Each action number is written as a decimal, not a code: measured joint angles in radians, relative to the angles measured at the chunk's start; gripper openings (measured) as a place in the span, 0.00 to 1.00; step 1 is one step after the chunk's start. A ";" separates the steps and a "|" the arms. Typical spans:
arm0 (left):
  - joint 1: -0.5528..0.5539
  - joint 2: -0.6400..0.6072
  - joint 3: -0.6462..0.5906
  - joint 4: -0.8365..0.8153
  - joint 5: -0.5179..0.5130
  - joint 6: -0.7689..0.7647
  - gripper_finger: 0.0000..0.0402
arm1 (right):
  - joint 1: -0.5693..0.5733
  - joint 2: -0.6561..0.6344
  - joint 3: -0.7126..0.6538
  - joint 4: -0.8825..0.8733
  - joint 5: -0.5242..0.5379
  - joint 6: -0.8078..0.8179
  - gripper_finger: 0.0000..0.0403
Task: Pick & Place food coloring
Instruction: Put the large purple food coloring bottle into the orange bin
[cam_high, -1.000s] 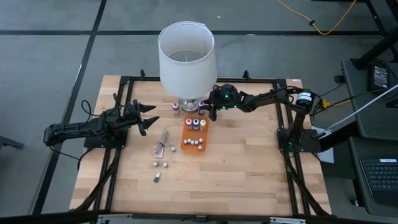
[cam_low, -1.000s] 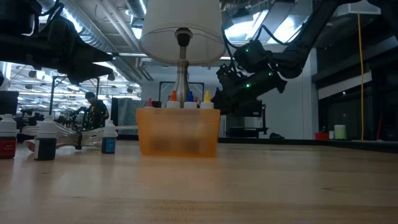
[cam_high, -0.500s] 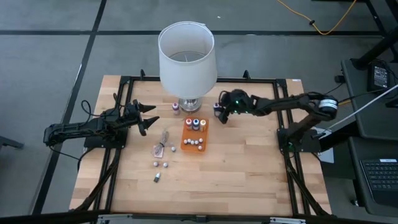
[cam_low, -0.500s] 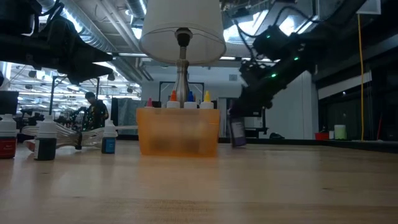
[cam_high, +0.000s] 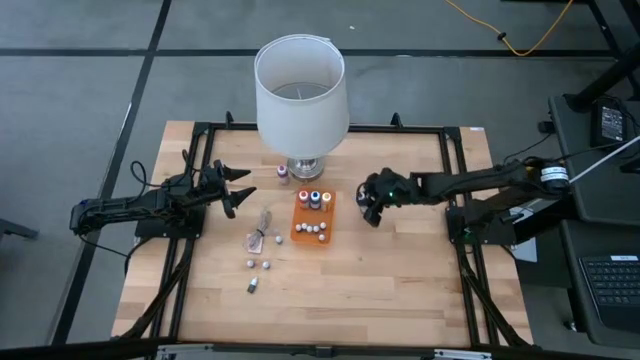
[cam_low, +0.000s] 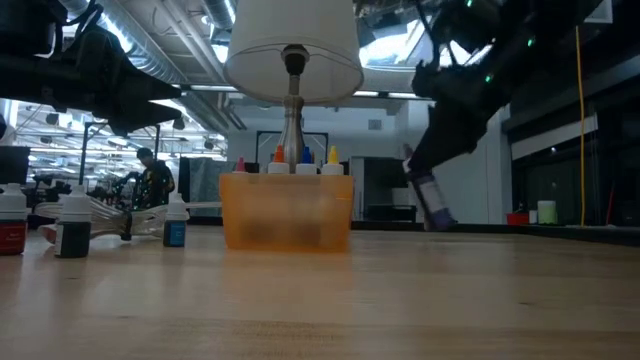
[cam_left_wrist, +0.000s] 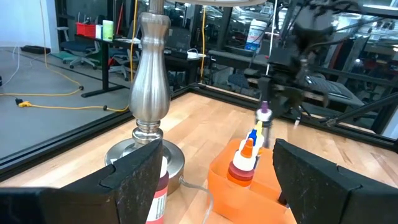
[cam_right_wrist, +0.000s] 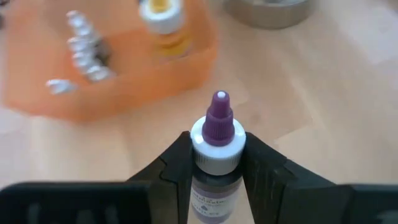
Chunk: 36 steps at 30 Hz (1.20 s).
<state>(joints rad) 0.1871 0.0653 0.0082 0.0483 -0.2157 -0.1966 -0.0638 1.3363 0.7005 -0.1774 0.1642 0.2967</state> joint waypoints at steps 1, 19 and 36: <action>0.000 0.000 0.000 0.000 0.000 0.000 0.73 | 0.018 -0.005 0.016 -0.033 -0.001 0.017 0.28; 0.000 0.000 0.000 0.000 0.000 0.000 0.73 | 0.290 -0.002 0.419 -0.357 -0.001 0.115 0.28; 0.000 0.000 0.000 0.000 0.000 0.000 0.73 | 0.351 0.174 0.461 0.035 0.433 -0.034 0.28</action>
<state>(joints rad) 0.1871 0.0653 0.0084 0.0483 -0.2157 -0.1967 0.2871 1.5103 1.1618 -0.1420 0.5969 0.2628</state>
